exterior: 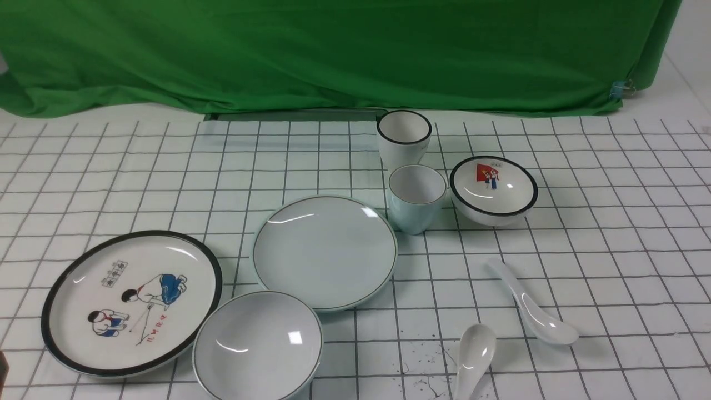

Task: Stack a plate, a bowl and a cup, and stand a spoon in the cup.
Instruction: Use the left arm to grab a blue rice bowl

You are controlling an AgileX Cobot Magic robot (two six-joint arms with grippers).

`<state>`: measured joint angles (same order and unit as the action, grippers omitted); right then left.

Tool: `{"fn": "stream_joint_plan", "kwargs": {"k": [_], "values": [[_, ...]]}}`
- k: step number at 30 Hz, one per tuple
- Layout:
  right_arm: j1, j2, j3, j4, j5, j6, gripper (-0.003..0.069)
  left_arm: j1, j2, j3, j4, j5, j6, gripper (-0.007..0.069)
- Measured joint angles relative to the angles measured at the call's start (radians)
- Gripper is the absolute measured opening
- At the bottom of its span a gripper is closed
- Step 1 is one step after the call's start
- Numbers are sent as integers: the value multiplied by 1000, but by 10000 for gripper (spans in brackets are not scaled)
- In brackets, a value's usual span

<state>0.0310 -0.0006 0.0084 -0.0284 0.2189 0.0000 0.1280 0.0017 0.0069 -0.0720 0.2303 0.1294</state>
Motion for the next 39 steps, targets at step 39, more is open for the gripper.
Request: {"fn": "stream_joint_plan", "kwargs": {"k": [39], "values": [[89,238,-307,234,64,85,22,0,244,-527,-344,391,-165,-28]]}}
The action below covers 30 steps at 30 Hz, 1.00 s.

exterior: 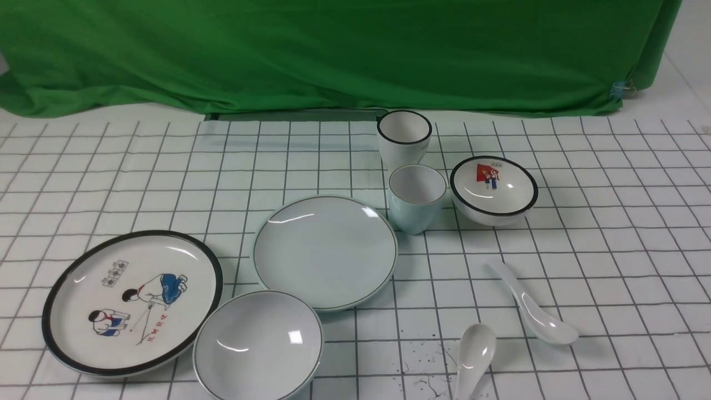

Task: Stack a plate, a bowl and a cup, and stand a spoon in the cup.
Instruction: Use the left arm to grab a blue rice bowl

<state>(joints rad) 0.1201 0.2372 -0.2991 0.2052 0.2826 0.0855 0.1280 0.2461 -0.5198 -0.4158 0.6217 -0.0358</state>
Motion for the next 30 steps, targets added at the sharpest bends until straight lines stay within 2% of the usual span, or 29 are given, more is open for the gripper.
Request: {"fn": "stream_joint_plan", "kwargs": {"k": [2,3,4,6,9,11,13,17,20,24,25,29,30], "values": [[6,130,-96,0,50,-110,11,-1,131,-105,127,153,44,-28],[7,143,-119,0,57,-134,11,-2,158,-116,138,167,48,-28],[6,235,-198,0,131,-212,10,-12,247,-198,215,272,81,-28],[8,372,-306,-1,250,-303,10,-39,365,-288,305,377,111,-28],[37,530,-437,-1,413,-357,10,-115,485,-353,395,461,138,-28],[59,579,-464,-1,456,-368,10,-170,531,-366,416,483,143,-28],[130,657,-502,-1,506,-384,10,-276,628,-371,422,517,149,-28],[267,763,-529,-1,581,-411,10,-424,776,-371,416,495,111,-23],[343,822,-537,-1,604,-420,10,-492,880,-371,416,432,67,5],[425,856,-551,0,602,-420,10,-549,1018,-372,416,335,22,117],[430,855,-552,0,599,-420,10,-549,1030,-372,416,331,17,124],[446,855,-560,4,595,-420,10,-555,1143,-372,416,242,-34,297],[446,855,-560,4,595,-420,10,-555,1147,-372,416,238,-35,304]]}}
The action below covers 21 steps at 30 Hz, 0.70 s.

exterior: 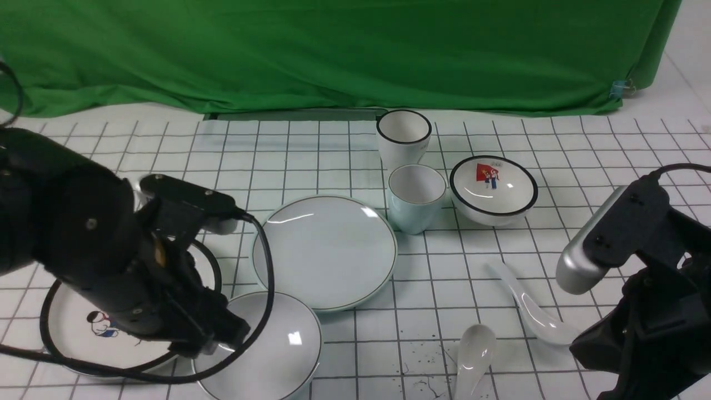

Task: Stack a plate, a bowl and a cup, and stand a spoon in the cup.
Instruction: Use the left arm to grab a blue rice bowl

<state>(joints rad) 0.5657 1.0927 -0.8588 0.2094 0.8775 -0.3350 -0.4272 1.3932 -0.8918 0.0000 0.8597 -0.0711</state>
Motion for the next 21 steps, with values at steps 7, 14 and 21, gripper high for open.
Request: {"fn": "stream_joint_plan", "kwargs": {"k": [7,14,21], "values": [[1,0,-1,-1,0,0,10,16,133,0,0,-103,-38,444],[1,0,-1,-1,-12,0,11,36,201,0,-9,-165,-43,361],[1,0,-1,-1,-39,0,11,38,201,0,-19,-184,-43,62]]}}
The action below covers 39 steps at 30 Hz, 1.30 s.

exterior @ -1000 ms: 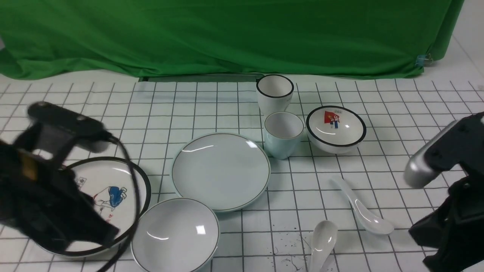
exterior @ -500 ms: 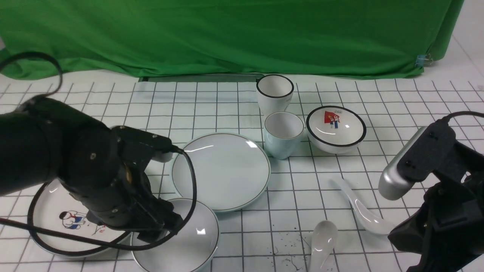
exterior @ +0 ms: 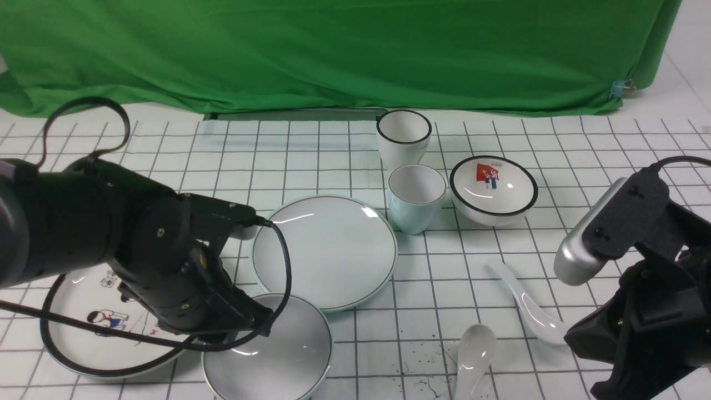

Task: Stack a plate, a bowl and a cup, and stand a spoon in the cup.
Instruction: Use the left arm to grab a blue rice bowl, then use the left arm to put the blue rice bowl into the blue large plate in the middle

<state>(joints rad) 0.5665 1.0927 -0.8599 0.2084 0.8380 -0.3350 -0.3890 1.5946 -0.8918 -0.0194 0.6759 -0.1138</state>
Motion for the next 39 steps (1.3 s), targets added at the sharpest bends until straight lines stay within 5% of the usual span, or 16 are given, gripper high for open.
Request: {"fn": "stream_joint_plan", "kwargs": {"k": [2,10,18,25,31,39], "values": [[0,0,0,0,-6,0,11,0,0,0,0,0,1,7],[0,0,0,0,-9,0,11,0,-22,-37,-9,43,34,-8],[0,0,0,0,-9,0,11,0,-59,-331,-87,188,172,-8],[0,0,-2,0,-8,0,11,37,141,-556,-179,243,252,-8],[0,0,-57,-1,3,14,11,144,294,-594,-314,235,355,-8],[0,29,-163,-10,17,23,10,168,363,-598,-320,151,385,-8]]}}
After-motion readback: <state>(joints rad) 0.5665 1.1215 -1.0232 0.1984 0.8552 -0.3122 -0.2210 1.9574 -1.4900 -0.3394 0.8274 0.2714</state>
